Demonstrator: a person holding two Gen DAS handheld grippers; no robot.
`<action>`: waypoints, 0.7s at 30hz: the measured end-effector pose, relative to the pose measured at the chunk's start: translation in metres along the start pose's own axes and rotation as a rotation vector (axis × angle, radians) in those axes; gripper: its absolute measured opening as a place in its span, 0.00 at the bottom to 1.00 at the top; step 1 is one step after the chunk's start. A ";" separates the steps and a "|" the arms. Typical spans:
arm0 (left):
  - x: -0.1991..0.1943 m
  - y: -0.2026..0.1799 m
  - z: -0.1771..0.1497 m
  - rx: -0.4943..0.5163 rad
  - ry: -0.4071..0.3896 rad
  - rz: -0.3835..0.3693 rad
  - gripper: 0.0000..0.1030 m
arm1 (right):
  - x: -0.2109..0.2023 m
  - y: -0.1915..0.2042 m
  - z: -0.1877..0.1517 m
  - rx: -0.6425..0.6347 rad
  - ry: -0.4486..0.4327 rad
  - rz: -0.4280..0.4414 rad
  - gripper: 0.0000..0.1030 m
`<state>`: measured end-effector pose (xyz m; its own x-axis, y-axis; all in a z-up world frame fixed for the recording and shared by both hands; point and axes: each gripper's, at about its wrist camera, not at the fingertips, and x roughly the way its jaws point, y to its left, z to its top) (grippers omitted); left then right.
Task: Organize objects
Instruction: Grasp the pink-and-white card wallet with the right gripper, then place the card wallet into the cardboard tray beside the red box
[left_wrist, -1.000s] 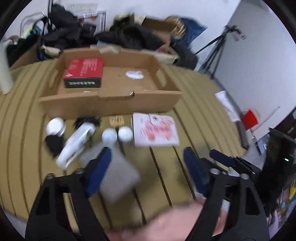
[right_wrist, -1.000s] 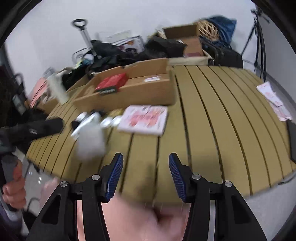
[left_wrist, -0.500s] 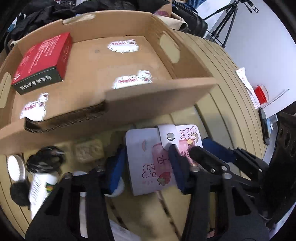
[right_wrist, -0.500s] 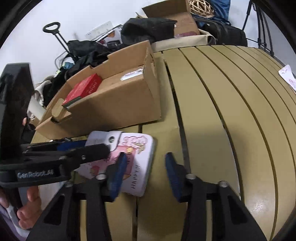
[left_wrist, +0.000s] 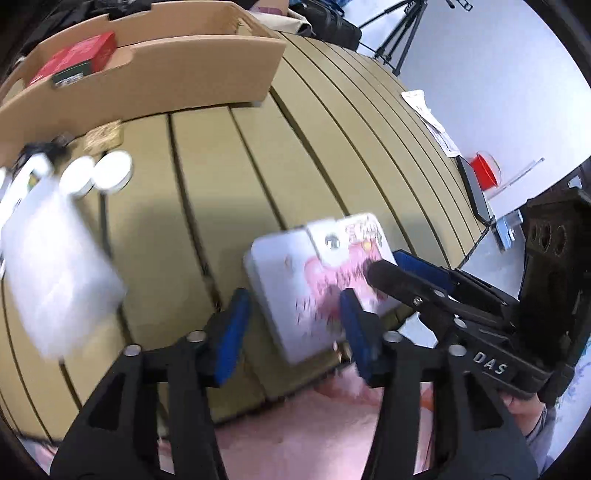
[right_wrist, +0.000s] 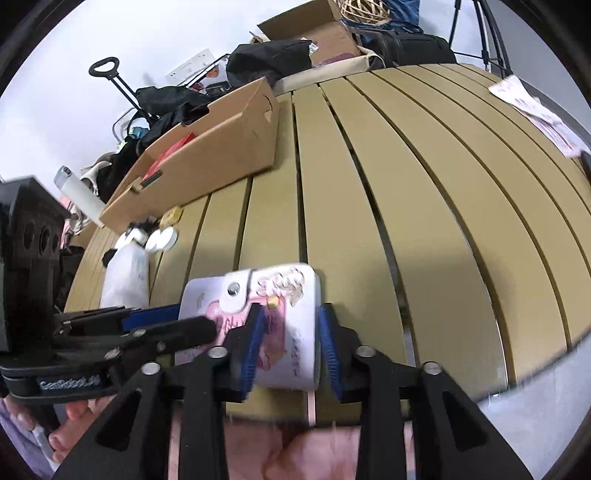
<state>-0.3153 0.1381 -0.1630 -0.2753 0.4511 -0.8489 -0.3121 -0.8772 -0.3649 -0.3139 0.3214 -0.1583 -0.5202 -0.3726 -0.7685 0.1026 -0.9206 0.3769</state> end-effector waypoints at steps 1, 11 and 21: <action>-0.003 0.000 -0.004 -0.004 -0.009 0.005 0.52 | -0.003 0.000 -0.004 0.003 -0.007 0.012 0.53; -0.013 -0.006 -0.027 -0.015 -0.103 0.067 0.24 | -0.005 0.017 -0.021 -0.046 -0.004 -0.020 0.34; -0.057 0.002 -0.014 -0.067 -0.236 -0.050 0.14 | -0.029 0.031 -0.007 -0.074 -0.052 -0.019 0.20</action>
<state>-0.2880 0.1084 -0.1210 -0.4682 0.5132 -0.7193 -0.2721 -0.8582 -0.4352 -0.2901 0.3030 -0.1280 -0.5658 -0.3499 -0.7466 0.1539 -0.9344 0.3214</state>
